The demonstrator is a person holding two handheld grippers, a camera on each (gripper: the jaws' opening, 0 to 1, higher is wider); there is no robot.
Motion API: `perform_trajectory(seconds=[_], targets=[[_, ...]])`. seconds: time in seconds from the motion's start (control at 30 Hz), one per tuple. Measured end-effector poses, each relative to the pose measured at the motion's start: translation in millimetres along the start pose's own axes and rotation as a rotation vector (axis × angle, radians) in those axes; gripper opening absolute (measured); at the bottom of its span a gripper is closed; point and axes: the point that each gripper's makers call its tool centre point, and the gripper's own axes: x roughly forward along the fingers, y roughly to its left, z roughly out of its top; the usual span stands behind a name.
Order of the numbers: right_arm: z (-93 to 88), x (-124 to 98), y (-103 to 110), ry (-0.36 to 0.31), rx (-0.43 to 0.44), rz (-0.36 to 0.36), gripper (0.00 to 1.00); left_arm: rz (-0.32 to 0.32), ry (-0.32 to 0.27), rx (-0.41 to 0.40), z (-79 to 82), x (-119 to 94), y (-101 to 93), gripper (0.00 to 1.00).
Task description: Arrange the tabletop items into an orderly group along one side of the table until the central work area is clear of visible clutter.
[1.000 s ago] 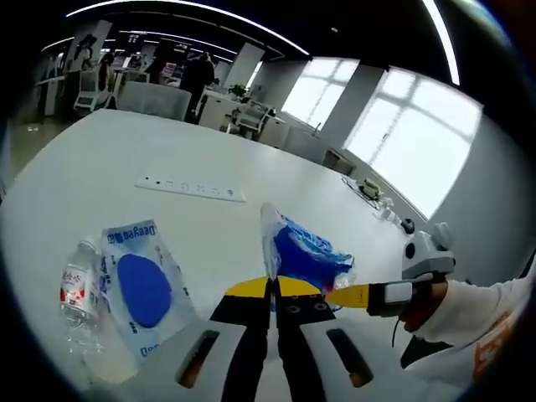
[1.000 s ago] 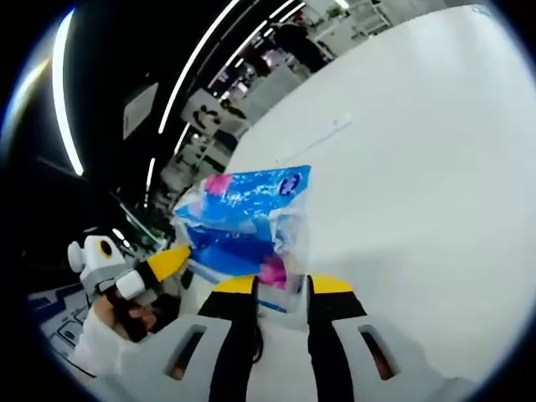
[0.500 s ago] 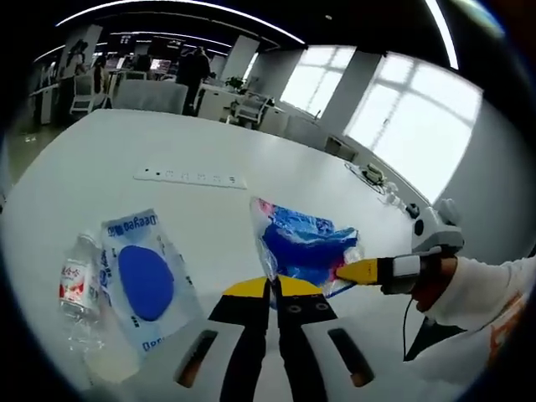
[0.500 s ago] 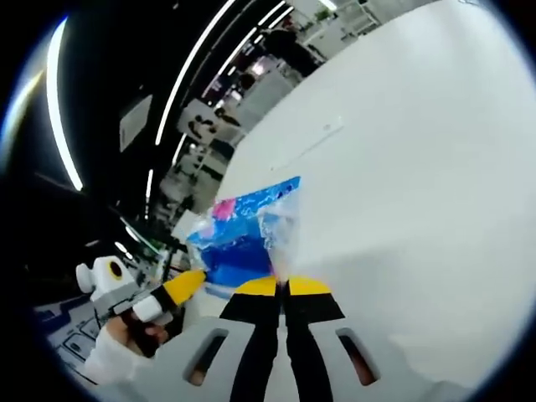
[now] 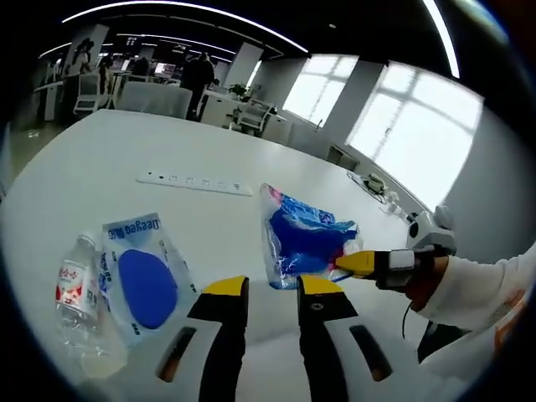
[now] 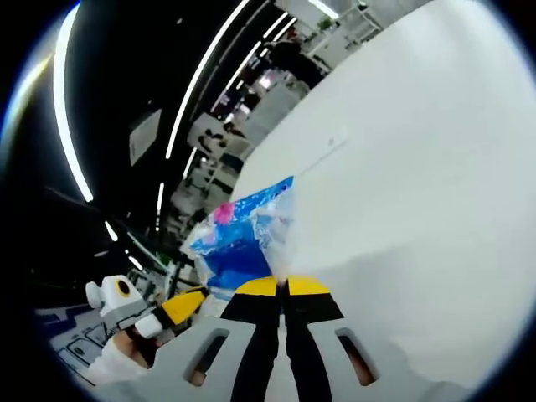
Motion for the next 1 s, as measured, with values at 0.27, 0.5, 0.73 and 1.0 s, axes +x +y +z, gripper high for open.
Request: perform_trajectory(seconds=[0.27, 0.5, 0.73, 1.0], targets=[[3.9, 14, -47, 0.018, 0.02, -0.102, 0.0, -0.012, 0.004, 0.005, -6.5, -6, 3.7, 0.29], [-0.9, 28, -75, 0.061, 0.0, -0.168, 0.0, -0.007, 0.011, -0.005, -14.7, -15, 11.0, 0.29], [-6.0, 48, -82, 0.122, -0.037, -0.167, 0.0, -0.005, 0.014, -0.012, -15.7, -19, 16.5, 0.28], [-1.9, 59, -90, 0.155, -0.05, -0.173, 0.0, -0.01, 0.013, -0.034, -14.9, -20, 17.9, 0.27]])
